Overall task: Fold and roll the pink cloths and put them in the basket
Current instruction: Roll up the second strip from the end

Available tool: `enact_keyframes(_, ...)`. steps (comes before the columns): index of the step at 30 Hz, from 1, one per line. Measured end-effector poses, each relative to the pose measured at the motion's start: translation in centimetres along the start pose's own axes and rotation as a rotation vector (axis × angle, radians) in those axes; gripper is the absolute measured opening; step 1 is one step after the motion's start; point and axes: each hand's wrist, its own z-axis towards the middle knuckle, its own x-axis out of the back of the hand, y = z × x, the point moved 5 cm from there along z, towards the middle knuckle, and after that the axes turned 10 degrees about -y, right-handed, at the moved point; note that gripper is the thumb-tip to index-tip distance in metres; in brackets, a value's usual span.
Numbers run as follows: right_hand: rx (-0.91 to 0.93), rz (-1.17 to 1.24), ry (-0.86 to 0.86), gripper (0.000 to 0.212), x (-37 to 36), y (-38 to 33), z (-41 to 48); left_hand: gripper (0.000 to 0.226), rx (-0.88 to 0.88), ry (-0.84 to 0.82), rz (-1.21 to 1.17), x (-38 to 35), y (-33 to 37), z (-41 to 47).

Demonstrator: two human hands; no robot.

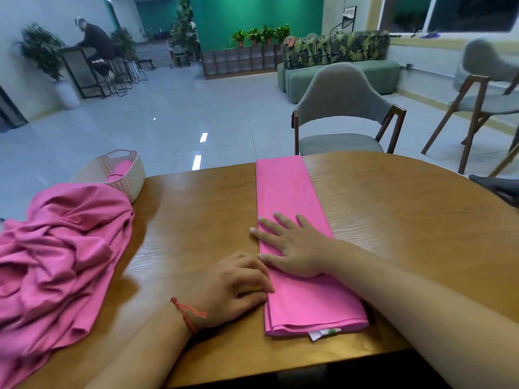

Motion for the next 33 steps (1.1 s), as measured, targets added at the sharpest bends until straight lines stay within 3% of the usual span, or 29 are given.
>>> enact_keyframes(7, 0.155, 0.067, -0.039, 0.061, -1.9, -1.5, -9.1, 0.013, -0.015, 0.001, 0.033, -1.7, 3.8, -2.1)
enact_keyframes(13, 0.164, 0.202, 0.159, 0.053, -3.4, -0.9, -13.9, 0.029, 0.045, 0.031, 0.010, -2.5, 5.1, -3.1)
enact_keyframes(19, 0.172, 0.323, 0.311, 0.046, -3.3, -0.8, -14.2, 0.043, 0.048, 0.061, 0.237, -3.5, 6.0, -1.1)
enact_keyframes(28, 0.204, 0.340, 0.368, 0.046, -3.1, -1.3, -15.0, 0.027, -0.108, 0.180, 0.465, -4.4, 7.9, -0.4)
enact_keyframes(33, 0.255, 0.327, 0.359, 0.053, -3.1, -1.3, -16.0, 0.027, 0.034, 0.119, 0.309, -4.6, 6.8, 0.2)
